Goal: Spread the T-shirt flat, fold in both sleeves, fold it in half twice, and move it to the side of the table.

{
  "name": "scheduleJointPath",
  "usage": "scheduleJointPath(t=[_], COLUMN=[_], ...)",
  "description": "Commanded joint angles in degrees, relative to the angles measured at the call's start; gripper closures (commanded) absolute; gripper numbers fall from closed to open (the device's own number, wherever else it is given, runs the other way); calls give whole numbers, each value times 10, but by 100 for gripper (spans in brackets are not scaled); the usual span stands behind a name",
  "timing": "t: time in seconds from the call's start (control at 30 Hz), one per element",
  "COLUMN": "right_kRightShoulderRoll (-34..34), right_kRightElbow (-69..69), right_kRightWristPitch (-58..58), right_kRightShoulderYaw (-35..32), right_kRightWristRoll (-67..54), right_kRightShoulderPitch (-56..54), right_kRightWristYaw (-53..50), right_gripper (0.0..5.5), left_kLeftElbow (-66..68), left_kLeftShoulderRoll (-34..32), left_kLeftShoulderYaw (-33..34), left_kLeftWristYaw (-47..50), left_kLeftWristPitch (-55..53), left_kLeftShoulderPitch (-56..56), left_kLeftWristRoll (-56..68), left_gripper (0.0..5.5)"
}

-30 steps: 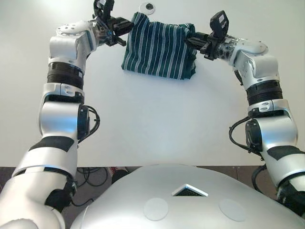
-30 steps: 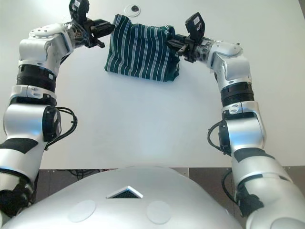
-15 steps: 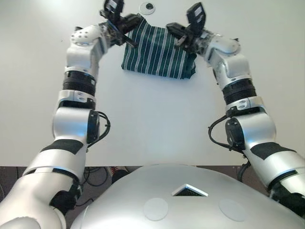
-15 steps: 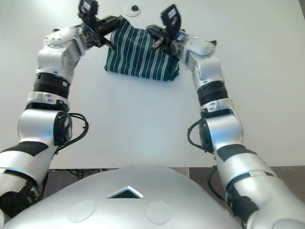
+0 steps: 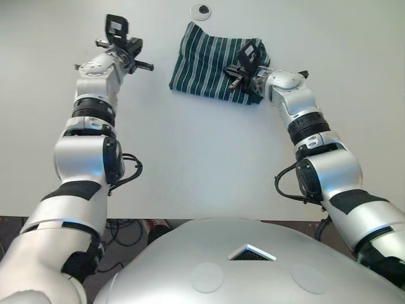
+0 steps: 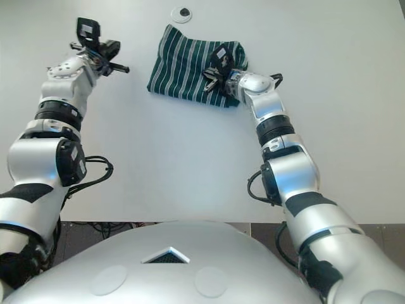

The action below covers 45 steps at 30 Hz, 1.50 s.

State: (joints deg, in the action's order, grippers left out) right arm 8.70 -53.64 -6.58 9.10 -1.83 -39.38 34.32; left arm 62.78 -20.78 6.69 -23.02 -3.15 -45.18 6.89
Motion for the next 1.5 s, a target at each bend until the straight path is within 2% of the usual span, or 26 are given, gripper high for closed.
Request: scheduleJointPath(t=[0.03, 0.2, 0.3, 0.37, 0.47, 0.57, 0.7, 0.87, 1.23, 1.5], right_kRightShoulderRoll=[103, 223, 251, 227, 129, 61, 3, -12, -33, -23], right_kRightElbow=[-25, -2, 109, 265, 440, 500, 543, 550, 538, 533], right_kRightWristPitch=[-65, -86, -107, -74, -64, -62, -67, -64, -47, -55], right_kRightShoulderYaw=[-40, -117, -138, -141, -132, -125, -120, -108, -93, -87], right_kRightWristRoll=[11, -1, 12, 36, 3, 7, 1, 3, 12, 15], right_kRightShoulderPitch=[75, 144, 211, 225, 202, 224, 256, 262, 286, 292], right_kRightWristYaw=[-38, -93, -147, -221, -271, -322, -343, -347, -354, -338], right_gripper=[550, 550, 550, 550, 550, 550, 550, 550, 550, 550], left_kLeftElbow=[-103, -259, -324, -387, -514, -589, -661, -685, -636, -635], left_kLeftShoulderRoll=[-15, -10, -4, 2, 25, 52, 88, 118, 137, 146], left_kLeftShoulderYaw=[15, 25, 33, 40, 16, -13, -13, -18, 1, 1], left_kLeftWristYaw=[8, 42, 58, 66, 80, 105, 146, 171, 195, 202], left_kLeftWristPitch=[1, -41, -73, -104, -130, -127, -133, -131, -129, -122], left_kLeftShoulderPitch=[54, 165, 197, 215, 260, 289, 336, 371, 358, 367], left_kLeftWristRoll=[8, 13, 20, 32, 32, 10, 6, 2, 9, 3], left_gripper=[549, 549, 549, 549, 549, 549, 549, 549, 549, 549])
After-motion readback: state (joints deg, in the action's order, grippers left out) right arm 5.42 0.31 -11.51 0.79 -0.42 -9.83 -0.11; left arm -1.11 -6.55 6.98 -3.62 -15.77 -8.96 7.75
